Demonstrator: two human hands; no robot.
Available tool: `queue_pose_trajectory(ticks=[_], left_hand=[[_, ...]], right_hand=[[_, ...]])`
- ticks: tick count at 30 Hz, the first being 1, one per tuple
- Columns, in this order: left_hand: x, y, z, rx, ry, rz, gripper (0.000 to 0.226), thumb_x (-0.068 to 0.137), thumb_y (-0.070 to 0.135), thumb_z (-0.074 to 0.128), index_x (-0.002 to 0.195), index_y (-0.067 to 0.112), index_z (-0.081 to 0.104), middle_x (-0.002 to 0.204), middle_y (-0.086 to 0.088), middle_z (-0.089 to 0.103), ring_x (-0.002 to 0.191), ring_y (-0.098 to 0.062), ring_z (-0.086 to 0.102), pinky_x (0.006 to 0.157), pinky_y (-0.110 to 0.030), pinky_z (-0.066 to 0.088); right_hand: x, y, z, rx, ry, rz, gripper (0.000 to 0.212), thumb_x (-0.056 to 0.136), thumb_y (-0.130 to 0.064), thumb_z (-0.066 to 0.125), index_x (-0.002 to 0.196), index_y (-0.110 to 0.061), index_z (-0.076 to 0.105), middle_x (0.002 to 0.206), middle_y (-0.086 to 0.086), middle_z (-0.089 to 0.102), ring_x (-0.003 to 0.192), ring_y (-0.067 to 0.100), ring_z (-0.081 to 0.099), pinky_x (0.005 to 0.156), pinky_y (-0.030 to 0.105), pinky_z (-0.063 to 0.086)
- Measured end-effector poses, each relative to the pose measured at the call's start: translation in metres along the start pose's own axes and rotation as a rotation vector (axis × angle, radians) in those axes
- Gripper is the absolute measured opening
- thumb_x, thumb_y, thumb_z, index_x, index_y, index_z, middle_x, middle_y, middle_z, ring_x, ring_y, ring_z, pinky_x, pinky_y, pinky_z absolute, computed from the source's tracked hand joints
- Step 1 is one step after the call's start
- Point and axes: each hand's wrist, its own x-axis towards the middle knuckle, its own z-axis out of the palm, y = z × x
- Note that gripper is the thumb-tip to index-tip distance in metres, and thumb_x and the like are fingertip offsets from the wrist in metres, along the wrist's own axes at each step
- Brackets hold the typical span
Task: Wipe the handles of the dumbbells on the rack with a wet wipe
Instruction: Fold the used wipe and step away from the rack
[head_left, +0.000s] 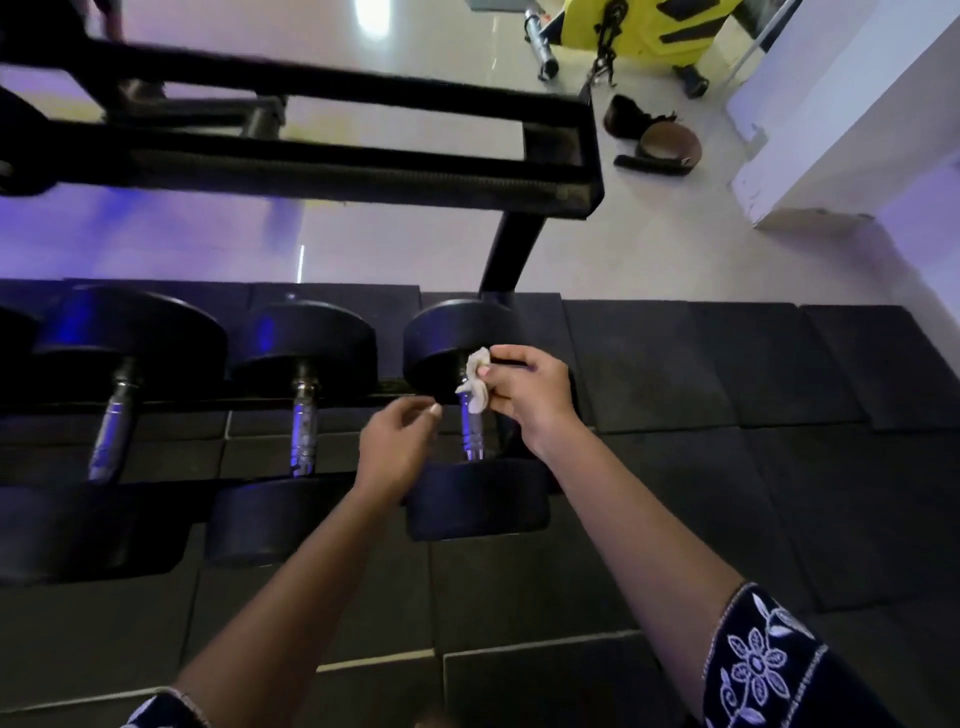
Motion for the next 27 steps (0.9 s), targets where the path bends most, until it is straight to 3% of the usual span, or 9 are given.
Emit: queue_pose_trajectory(ticks=[2,4,8,11,15,20,23,25,27], left_hand=[[-0.014,0.05,-0.017,-0.255,-0.023,-0.039,0.02,0.093,0.014,0.064,0.11,0.005,0.067,0.098,-0.014,0.072,0.083,-0.024,0.068,0.071,-0.031,0.056],[-0.037,0.094,-0.032,-0.292,-0.044,0.012,0.022,0.09,0.014,0.068,0.11,0.004,0.069,0.097,-0.014,0.073,0.088,-0.025,0.071,0.073,-0.031,0.057],[-0.093,0.152,-0.063,-0.259,-0.056,0.062,0.012,0.087,0.011,0.071,0.099,0.011,0.073,0.09,-0.01,0.075,0.082,-0.016,0.071,0.065,-0.019,0.056],[-0.124,0.187,-0.092,-0.304,-0.061,0.06,0.012,0.086,0.007,0.071,0.097,0.008,0.074,0.09,-0.016,0.075,0.087,-0.027,0.072,0.078,-0.033,0.06],[-0.161,0.232,-0.13,-0.401,-0.013,0.063,0.014,0.086,0.0,0.067,0.099,-0.006,0.07,0.089,-0.028,0.068,0.081,-0.032,0.064,0.067,-0.031,0.057],[-0.212,0.268,-0.172,-0.403,0.098,0.155,0.015,0.082,-0.003,0.07,0.095,-0.008,0.07,0.087,-0.03,0.069,0.063,-0.022,0.068,0.055,-0.024,0.057],[-0.237,0.273,-0.195,-0.445,0.15,0.189,0.018,0.08,-0.001,0.073,0.096,-0.006,0.069,0.09,-0.029,0.07,0.072,-0.027,0.07,0.066,-0.031,0.06],[-0.253,0.271,-0.208,-0.461,0.19,0.212,0.018,0.081,0.002,0.074,0.097,-0.002,0.069,0.092,-0.029,0.071,0.082,-0.036,0.07,0.081,-0.044,0.058],[-0.269,0.265,-0.22,-0.4,0.222,0.277,0.019,0.084,0.007,0.073,0.102,0.007,0.07,0.091,-0.022,0.073,0.089,-0.038,0.071,0.086,-0.049,0.056]], right_hand=[[-0.036,-0.04,0.005,0.119,-0.09,0.017,0.028,0.079,0.006,0.067,0.106,-0.002,0.064,0.087,0.016,0.07,0.071,0.024,0.069,0.06,0.033,0.057],[-0.072,-0.072,0.013,0.142,-0.16,0.001,0.025,0.082,0.004,0.066,0.107,-0.001,0.066,0.085,0.014,0.071,0.066,0.02,0.069,0.056,0.029,0.056],[-0.126,-0.11,0.027,0.143,-0.2,-0.014,0.027,0.081,0.003,0.067,0.107,-0.004,0.068,0.101,0.02,0.07,0.083,0.03,0.068,0.071,0.04,0.058],[-0.168,-0.148,0.036,0.132,-0.231,-0.066,0.025,0.081,0.006,0.065,0.104,-0.002,0.07,0.1,0.02,0.07,0.093,0.033,0.068,0.084,0.05,0.055],[-0.222,-0.199,0.042,0.174,-0.396,-0.089,0.024,0.084,0.009,0.059,0.105,0.002,0.068,0.098,0.02,0.071,0.093,0.032,0.068,0.087,0.044,0.055],[-0.273,-0.243,0.057,-0.112,-0.527,-0.344,0.038,0.07,0.013,0.069,0.105,-0.002,0.069,0.097,0.013,0.072,0.094,0.024,0.069,0.086,0.036,0.056],[-0.297,-0.253,0.072,-0.185,-0.547,-0.4,0.036,0.066,0.004,0.073,0.1,-0.009,0.073,0.094,0.012,0.074,0.091,0.026,0.07,0.081,0.037,0.057],[-0.31,-0.256,0.08,-0.181,-0.555,-0.387,0.03,0.07,0.006,0.071,0.096,-0.01,0.073,0.091,0.01,0.074,0.086,0.022,0.071,0.071,0.03,0.057],[-0.326,-0.257,0.089,-0.175,-0.568,-0.36,0.025,0.074,0.008,0.069,0.09,-0.01,0.073,0.088,0.011,0.073,0.08,0.02,0.071,0.063,0.024,0.055]])
